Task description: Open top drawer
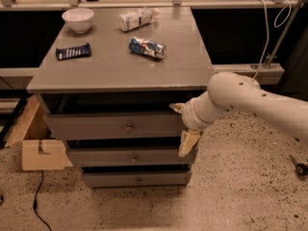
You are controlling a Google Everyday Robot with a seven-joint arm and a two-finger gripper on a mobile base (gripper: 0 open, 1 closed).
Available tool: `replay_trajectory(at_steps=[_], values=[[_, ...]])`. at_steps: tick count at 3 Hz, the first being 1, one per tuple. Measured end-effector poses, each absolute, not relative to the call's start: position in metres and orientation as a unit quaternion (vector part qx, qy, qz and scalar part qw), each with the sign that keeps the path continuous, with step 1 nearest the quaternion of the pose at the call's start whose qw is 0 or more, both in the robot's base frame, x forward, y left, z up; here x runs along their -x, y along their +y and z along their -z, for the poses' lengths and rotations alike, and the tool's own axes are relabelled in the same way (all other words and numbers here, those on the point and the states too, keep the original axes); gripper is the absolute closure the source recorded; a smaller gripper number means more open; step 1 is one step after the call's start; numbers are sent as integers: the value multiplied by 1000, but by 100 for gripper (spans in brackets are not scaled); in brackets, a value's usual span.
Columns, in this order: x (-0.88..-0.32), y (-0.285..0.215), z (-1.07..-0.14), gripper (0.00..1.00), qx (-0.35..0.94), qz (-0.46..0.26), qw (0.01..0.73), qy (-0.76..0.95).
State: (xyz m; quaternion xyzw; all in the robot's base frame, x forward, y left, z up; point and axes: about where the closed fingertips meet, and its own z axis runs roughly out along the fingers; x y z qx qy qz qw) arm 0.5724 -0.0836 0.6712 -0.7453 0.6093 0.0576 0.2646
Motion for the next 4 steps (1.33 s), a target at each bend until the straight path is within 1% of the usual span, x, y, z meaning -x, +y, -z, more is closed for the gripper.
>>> replay_trajectory(at_steps=[2,4], values=[[-594,-68,-654,0,744,-37,241,622],[-604,-58,-638,0,738,-38,225,635]])
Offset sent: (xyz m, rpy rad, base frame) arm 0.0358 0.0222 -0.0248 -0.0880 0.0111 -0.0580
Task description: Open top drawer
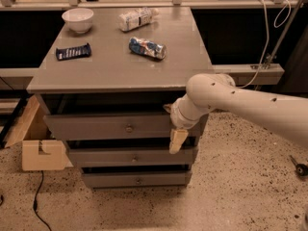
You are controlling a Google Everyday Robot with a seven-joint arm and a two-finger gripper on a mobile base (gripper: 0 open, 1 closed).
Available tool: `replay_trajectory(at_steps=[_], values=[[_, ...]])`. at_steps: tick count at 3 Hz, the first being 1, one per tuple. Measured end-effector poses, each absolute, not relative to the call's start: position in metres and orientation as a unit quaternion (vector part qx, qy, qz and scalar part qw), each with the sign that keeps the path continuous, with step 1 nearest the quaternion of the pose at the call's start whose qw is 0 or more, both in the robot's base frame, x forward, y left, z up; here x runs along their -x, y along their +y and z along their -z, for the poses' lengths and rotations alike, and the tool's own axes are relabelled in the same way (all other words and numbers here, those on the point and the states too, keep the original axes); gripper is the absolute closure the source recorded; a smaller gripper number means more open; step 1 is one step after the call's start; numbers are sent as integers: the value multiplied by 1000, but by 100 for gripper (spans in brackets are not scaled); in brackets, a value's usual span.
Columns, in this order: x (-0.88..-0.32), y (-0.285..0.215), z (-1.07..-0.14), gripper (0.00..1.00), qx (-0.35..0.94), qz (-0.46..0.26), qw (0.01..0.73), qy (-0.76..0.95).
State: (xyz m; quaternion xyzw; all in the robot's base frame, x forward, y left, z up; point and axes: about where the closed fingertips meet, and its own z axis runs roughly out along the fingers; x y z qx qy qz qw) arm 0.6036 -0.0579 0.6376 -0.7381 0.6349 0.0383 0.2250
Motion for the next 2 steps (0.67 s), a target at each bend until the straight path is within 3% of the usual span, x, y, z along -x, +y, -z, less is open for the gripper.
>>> replay_trajectory(at_steps=[2], values=[[-590,-67,-651,42,736,-18,228,637]])
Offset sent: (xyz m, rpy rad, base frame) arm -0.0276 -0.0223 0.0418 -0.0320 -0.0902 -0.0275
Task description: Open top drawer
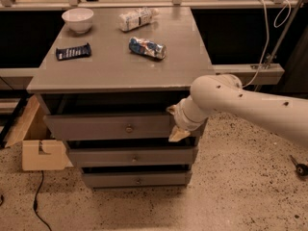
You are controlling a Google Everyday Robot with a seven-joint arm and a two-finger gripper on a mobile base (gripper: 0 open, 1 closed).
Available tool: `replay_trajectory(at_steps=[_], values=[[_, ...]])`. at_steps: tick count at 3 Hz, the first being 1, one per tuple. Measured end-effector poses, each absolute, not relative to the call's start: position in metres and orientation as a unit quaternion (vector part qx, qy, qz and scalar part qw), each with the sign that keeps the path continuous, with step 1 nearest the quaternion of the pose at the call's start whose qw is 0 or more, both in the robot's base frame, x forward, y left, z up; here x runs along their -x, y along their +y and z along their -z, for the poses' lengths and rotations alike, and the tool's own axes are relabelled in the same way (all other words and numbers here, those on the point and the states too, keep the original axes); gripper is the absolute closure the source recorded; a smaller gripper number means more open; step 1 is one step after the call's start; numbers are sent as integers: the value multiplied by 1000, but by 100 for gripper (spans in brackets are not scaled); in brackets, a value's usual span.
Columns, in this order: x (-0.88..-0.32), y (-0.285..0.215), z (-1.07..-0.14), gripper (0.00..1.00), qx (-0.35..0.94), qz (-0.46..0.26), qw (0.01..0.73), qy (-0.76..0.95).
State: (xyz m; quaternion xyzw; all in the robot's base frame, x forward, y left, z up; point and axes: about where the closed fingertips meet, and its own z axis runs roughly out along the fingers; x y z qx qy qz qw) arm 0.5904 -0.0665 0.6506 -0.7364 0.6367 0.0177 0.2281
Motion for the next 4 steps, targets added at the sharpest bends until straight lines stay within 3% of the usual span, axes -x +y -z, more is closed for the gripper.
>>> replay_trajectory(at_steps=[2,3,4], values=[[-573,-79,-678,89,737,-12,242,630],[-569,-81,-684,100,739,-15,243,628],[-566,-81,-686,84,742,-22,242,625]])
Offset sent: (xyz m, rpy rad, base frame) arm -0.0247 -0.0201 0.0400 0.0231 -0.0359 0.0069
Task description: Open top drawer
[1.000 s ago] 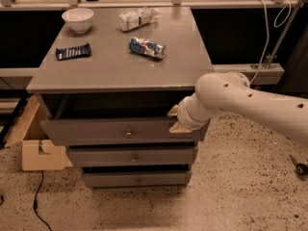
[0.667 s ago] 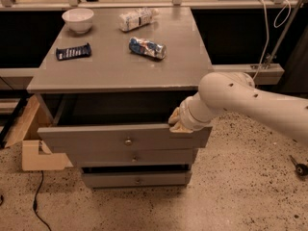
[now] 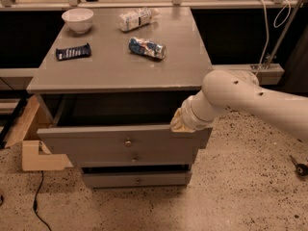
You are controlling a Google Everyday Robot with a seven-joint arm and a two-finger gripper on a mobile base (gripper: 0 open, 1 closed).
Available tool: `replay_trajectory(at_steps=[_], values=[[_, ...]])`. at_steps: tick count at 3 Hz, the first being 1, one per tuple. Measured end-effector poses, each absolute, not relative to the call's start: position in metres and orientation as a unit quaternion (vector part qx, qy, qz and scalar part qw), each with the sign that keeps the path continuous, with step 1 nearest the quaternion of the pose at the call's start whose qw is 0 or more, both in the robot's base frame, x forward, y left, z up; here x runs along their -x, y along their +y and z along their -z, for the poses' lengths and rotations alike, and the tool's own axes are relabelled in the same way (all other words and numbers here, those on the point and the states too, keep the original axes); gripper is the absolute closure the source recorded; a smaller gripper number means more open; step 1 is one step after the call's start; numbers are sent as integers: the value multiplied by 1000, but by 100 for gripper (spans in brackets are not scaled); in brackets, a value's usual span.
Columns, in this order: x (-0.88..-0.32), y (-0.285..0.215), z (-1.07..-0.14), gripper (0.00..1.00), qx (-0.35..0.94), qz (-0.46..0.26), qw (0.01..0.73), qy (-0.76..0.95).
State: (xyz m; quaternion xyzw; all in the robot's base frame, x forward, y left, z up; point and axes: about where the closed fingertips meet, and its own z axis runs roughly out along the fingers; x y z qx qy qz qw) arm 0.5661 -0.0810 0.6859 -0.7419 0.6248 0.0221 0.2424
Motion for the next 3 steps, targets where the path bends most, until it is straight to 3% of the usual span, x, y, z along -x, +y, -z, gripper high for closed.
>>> replay_trajectory(at_steps=[1,3], values=[[-566,-81,-686,53,742,-22,242,625],[-566,-79,-687,6,749,-32,235,618]])
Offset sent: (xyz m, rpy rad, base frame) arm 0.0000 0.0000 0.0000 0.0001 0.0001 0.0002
